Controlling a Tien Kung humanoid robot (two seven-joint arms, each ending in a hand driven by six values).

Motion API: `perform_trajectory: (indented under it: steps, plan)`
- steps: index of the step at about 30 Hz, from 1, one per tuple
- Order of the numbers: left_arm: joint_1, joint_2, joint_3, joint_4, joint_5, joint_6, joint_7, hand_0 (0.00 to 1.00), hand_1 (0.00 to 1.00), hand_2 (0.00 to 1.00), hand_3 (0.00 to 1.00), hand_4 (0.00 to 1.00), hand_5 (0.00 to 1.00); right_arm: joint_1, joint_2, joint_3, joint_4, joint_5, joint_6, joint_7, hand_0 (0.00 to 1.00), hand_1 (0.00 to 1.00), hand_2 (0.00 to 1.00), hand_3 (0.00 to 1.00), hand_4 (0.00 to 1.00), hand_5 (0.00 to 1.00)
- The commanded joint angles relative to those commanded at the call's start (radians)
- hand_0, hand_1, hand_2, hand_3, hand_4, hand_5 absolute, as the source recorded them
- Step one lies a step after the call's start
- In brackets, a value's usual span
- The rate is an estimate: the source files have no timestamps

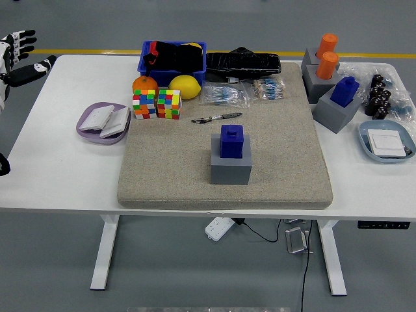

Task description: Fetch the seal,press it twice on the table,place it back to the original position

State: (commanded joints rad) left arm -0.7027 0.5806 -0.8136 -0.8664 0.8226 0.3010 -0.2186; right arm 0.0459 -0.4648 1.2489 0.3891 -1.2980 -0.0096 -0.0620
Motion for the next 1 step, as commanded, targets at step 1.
perform_trajectory:
  steps: [1]
  plan:
    - [-0.001, 0.0, 0.0, 0.0, 0.001, 0.0, 0.0, 0.862, 0.852, 0.86, 0.847, 0.797, 0.17, 0.0, 0.0, 0.0, 0.0, 0.0, 0.001, -0.001, 0.002, 0.002, 0.002, 0.002, 0.586, 0.002]
